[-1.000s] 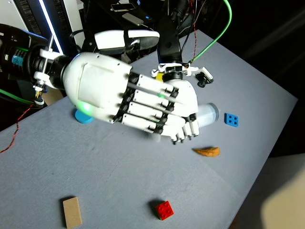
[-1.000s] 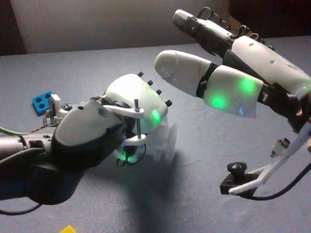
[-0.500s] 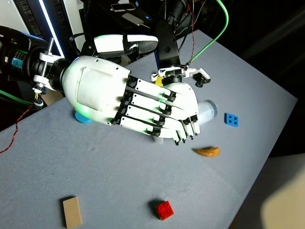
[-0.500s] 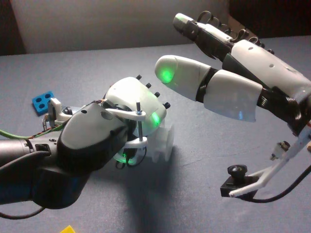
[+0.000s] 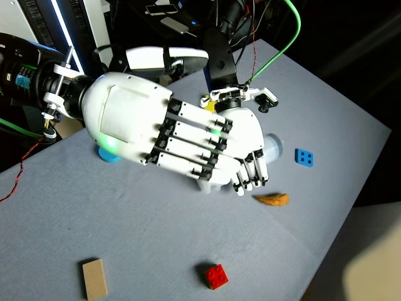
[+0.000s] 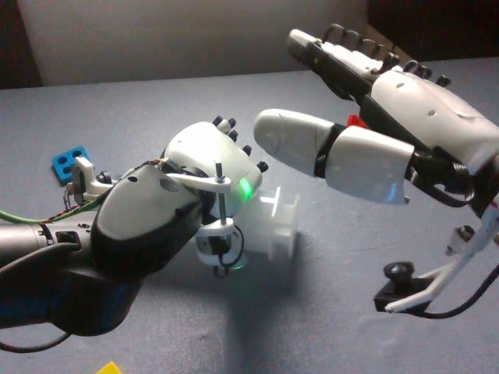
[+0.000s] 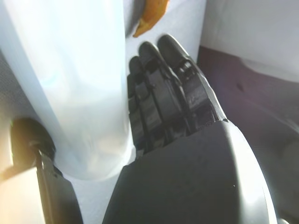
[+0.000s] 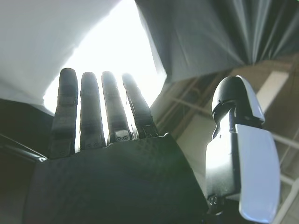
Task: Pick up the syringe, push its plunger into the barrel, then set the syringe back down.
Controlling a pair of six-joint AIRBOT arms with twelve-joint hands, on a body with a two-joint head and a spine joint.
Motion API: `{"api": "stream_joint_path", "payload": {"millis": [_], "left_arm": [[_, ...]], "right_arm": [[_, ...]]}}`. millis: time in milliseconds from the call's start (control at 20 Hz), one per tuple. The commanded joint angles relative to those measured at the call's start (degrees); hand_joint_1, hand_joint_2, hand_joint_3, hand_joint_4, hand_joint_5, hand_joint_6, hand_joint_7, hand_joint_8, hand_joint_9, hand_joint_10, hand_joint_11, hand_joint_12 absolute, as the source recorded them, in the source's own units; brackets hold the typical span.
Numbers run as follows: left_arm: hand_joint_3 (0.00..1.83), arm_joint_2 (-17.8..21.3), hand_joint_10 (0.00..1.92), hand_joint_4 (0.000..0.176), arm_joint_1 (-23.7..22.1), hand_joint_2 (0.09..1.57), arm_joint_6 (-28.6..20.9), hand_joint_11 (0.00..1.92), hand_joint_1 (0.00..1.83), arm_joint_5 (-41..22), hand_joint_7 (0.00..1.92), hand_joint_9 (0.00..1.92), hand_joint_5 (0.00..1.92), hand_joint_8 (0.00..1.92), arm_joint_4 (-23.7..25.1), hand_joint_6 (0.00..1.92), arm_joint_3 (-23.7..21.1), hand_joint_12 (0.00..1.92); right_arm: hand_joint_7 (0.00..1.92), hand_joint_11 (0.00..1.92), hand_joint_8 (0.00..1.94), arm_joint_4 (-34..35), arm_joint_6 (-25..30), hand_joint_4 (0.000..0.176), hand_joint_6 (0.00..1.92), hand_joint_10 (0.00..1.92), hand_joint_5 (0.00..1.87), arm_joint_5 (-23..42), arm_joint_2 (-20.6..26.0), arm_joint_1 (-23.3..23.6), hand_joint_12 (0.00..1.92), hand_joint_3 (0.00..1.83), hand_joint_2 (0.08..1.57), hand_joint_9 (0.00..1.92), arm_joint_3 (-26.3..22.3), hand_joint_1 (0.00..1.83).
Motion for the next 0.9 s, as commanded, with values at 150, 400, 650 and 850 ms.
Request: {"api": "stream_joint_path", "payload": {"millis": [150,400,650,850], "left_arm": [[0.0,-0.44,0.0,0.0,-0.57,1.02,0.3,0.0,0.28,-1.37,0.17,0.18,0.19,0.01,3.05,0.0,-0.48,0.43],[0.0,-0.42,0.0,0.0,-0.89,0.96,0.31,0.0,0.2,-1.37,0.01,0.01,0.01,0.0,3.05,0.0,-0.77,0.1],[0.0,0.12,0.0,0.0,-1.94,0.93,0.57,0.0,0.19,-1.36,0.0,0.0,0.0,0.0,3.05,0.0,-1.49,0.14],[0.01,1.74,0.0,0.0,-2.77,0.97,0.68,0.0,0.16,-1.96,0.0,0.0,0.0,0.0,3.05,0.0,-3.39,0.15]], "right_arm": [[0.1,0.0,0.0,4.77,-11.86,0.0,0.01,0.0,0.1,6.16,-1.15,0.1,0.34,0.0,1.04,0.09,0.07,0.06],[0.09,0.0,0.0,6.96,-12.31,0.0,0.0,0.0,0.08,7.07,-1.75,0.96,0.34,0.0,1.04,0.08,0.04,0.04],[0.07,0.0,0.0,6.96,-12.02,0.0,0.0,0.0,0.07,7.46,-1.83,1.1,0.32,0.0,1.04,0.06,0.03,0.03],[0.07,0.0,0.0,6.95,-14.2,0.0,0.0,0.0,0.07,7.55,-1.81,1.14,0.27,0.0,1.04,0.06,0.03,0.03]]}}
